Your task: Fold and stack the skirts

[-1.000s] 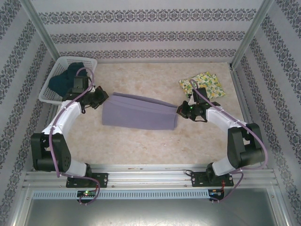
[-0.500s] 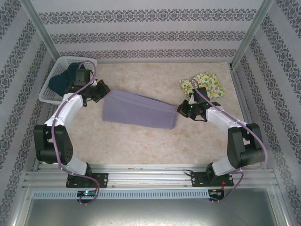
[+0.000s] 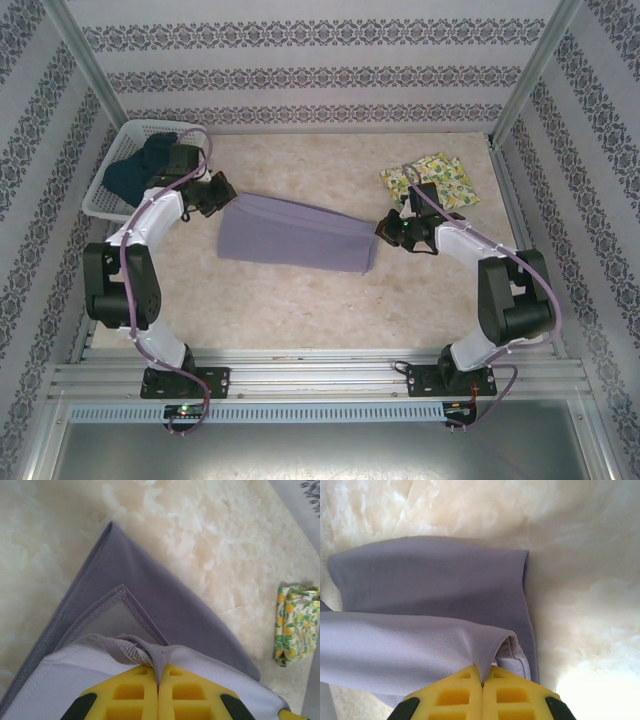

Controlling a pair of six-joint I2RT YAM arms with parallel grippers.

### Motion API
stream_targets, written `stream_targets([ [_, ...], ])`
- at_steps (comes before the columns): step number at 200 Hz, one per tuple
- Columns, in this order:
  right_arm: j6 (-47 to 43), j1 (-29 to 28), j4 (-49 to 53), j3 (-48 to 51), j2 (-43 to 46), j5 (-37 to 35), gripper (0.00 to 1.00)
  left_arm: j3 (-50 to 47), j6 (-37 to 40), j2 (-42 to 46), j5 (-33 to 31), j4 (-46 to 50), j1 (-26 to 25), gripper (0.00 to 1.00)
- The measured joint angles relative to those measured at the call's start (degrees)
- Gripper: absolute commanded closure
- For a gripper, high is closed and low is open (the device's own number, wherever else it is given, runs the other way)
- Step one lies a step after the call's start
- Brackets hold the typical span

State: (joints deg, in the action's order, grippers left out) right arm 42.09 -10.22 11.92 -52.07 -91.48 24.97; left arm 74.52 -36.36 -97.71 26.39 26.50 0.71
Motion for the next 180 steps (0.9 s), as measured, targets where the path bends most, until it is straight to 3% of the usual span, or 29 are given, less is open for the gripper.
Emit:
stream_targets([
  [12,0.31,0.0,-0.92,-0.37,-1.68,-0.07,0.82,0.61,0.28,-2.69,-0.63,-0.13,0.0,0.62],
  [22,0.98,0.2,-1.68,-0.76,-3.3,-0.33,0.74,2.1,0.15,-5.9,-1.42,-0.15,0.13,0.57],
  [35,2.34,0.57,-3.32,-0.87,-5.14,-1.2,0.65,4.83,0.04,-10.71,-2.1,-0.22,0.39,0.39],
  [56,4.35,0.87,-5.88,-0.09,-4.94,-3.96,0.53,6.97,0.07,-15.1,-2.51,-0.33,0.7,0.01],
  [72,4.5,0.83,-7.82,2.45,-1.36,-6.23,0.41,6.34,0.22,-13.99,-2.47,-0.2,0.81,0.0],
  [89,2.45,-0.04,-8.31,5.46,4.7,-8.17,0.16,4.26,0.28,-9.22,-2.43,-0.17,0.79,0.0],
  [95,1.88,-0.55,-8.37,6.19,6.69,-8.68,0.03,3.21,0.26,-6.69,-2.23,-0.15,0.59,0.0],
  [137,-2.16,-7.85,-9.62,7.39,11.54,-7.76,0.02,-3.82,-2.01,4.57,0.63,-1.22,-2.1,0.0],
  [180,-3.08,-12.66,-13.29,7.08,3.72,-5.4,0.02,-9.07,-6.45,-0.72,5.4,-4.79,-3.93,0.0],
])
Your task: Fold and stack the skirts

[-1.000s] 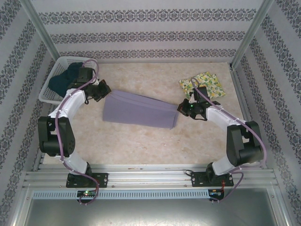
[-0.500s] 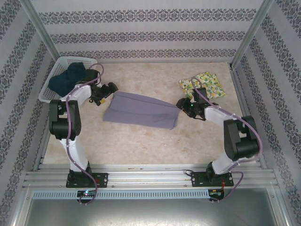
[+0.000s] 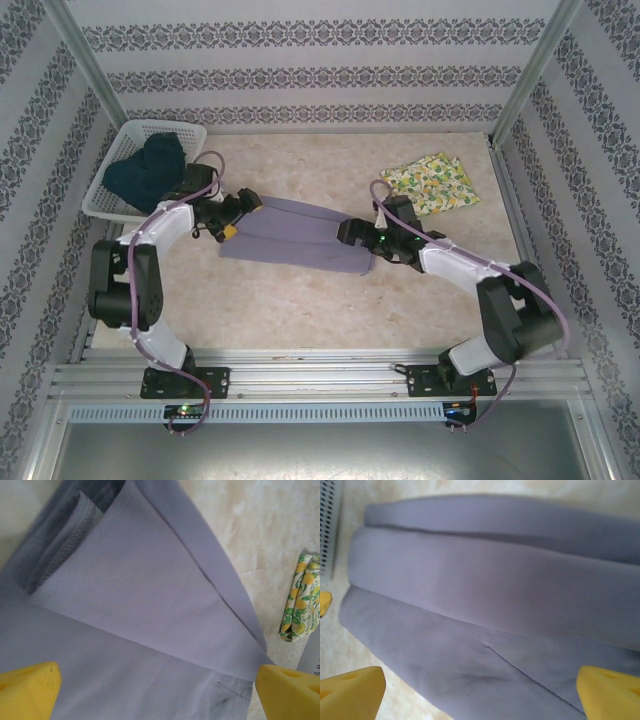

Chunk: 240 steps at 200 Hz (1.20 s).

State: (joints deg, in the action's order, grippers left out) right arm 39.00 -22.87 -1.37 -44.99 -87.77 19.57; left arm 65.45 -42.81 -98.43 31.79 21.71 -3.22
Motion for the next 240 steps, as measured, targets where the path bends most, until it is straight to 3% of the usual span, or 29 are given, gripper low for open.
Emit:
stream_targets([
  [51,0.0,-0.66,-2.64,-3.76,-9.42,0.15,0.02,2.62,-0.37,-7.34,-0.09,-0.79,-2.73,0.0],
  [152,0.04,0.09,-9.01,-19.45,-21.29,-1.05,0.02,6.6,1.86,-7.39,-3.96,0.74,-2.71,0.0],
  [205,7.37,1.75,-15.17,-22.88,-28.37,-3.04,0.02,8.83,1.81,-6.69,-2.19,0.9,-3.13,0.0],
  [240,10.67,1.73,-16.48,-23.63,-28.89,-4.17,0.02,6.82,-1.79,-3.93,2.05,-3.3,-8.79,0.0],
])
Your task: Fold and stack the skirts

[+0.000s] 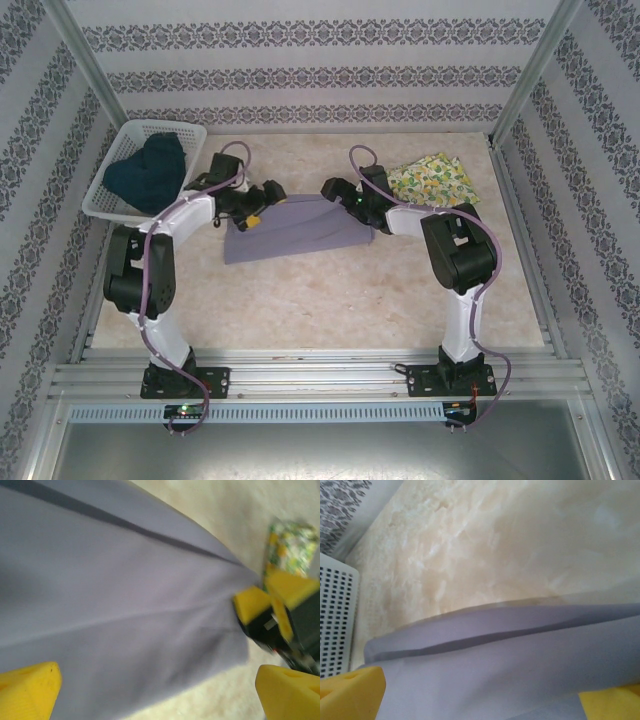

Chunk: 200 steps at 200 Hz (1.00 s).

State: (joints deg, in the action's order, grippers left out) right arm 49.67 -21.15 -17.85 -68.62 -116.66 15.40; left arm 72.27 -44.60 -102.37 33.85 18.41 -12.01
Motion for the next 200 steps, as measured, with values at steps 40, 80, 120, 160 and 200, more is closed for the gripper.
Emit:
stream_targets([
  [40,1.6,0.0,-1.51,0.11,0.04,0.02,0.02,-1.97,-11.91,-5.09,5.51,-20.83,-9.35,0.0],
  [80,3.34,0.83,-2.78,3.17,1.03,-1.66,0.02,-1.55,-22.08,-15.52,8.85,-38.91,-11.39,0.0],
  [120,5.11,2.32,-4.79,6.38,3.54,-1.81,0.02,-0.37,-22.69,-16.52,9.22,-40.92,-12.63,0.0],
  [160,5.25,3.85,-5.31,11.91,7.56,-1.07,0.04,-0.13,-15.13,-15.5,7.39,-37.83,-14.14,0.0],
  [200,1.81,10.64,-1.11,18.95,15.85,3.02,0.1,-1.01,-14.27,-15.02,4.87,-39.93,-11.87,0.0],
])
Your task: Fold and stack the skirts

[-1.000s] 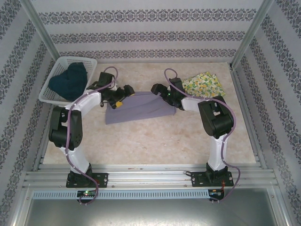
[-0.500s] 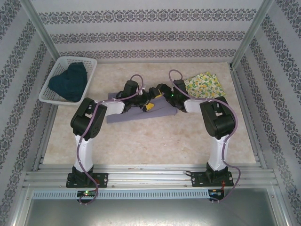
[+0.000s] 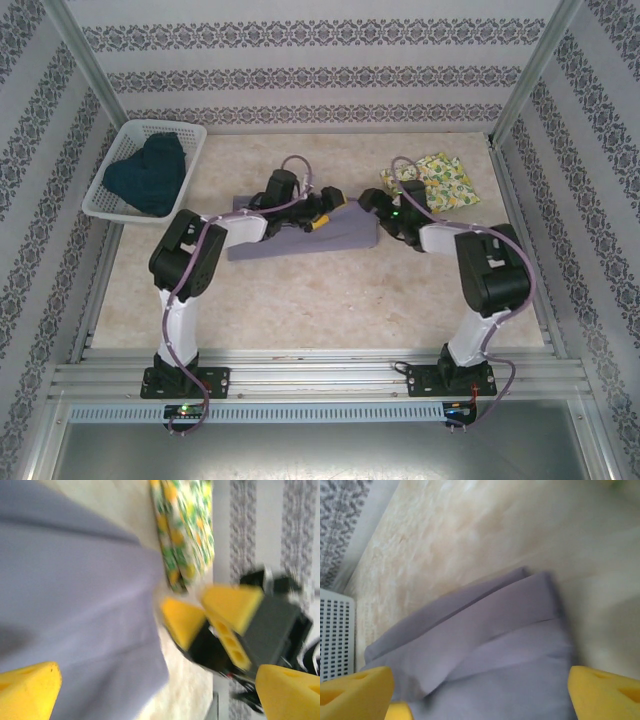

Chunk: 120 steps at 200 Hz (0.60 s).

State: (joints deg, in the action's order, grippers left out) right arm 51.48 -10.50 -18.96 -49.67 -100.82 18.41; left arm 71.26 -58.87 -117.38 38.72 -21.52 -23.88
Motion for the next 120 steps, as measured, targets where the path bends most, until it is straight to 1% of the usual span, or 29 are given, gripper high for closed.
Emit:
stream_targets([
  [15,-2.14,2.25,2.38,-0.11,2.03,0.57,0.1,-0.61,-1.07,0.26,-0.74,-1.49,3.45,0.0],
  [28,-3.58,2.34,4.24,-0.63,2.95,1.16,0.1,-2.05,-1.95,1.86,-1.77,-2.45,5.42,0.0],
  [38,-4.13,1.97,4.94,-1.14,2.99,1.75,0.1,-3.45,-1.88,4.46,-3.13,-1.49,6.1,0.0],
  [56,-4.33,1.6,6.12,-1.64,2.99,2.93,0.13,-4.15,0.72,10.54,-7.3,5.46,6.25,0.0],
  [75,-3.91,1.33,7.45,-2.84,2.58,3.61,0.16,-3.39,7.54,17.9,-16.65,17.75,6.21,0.01],
  [86,-3.67,1.33,8.13,-3.89,2.08,3.65,0.16,-2.4,11.67,20.96,-22.64,24.65,6.47,0.06],
  [101,-3.21,1.36,9.11,-5.53,1.18,3.63,0.16,-1.33,16.2,22.47,-27.17,32.35,7.93,0.16],
  [120,-2.56,1.33,9.84,-6.69,0.68,3.63,0.16,-1.16,19.71,21.44,-31.06,39.74,10.58,0.36],
])
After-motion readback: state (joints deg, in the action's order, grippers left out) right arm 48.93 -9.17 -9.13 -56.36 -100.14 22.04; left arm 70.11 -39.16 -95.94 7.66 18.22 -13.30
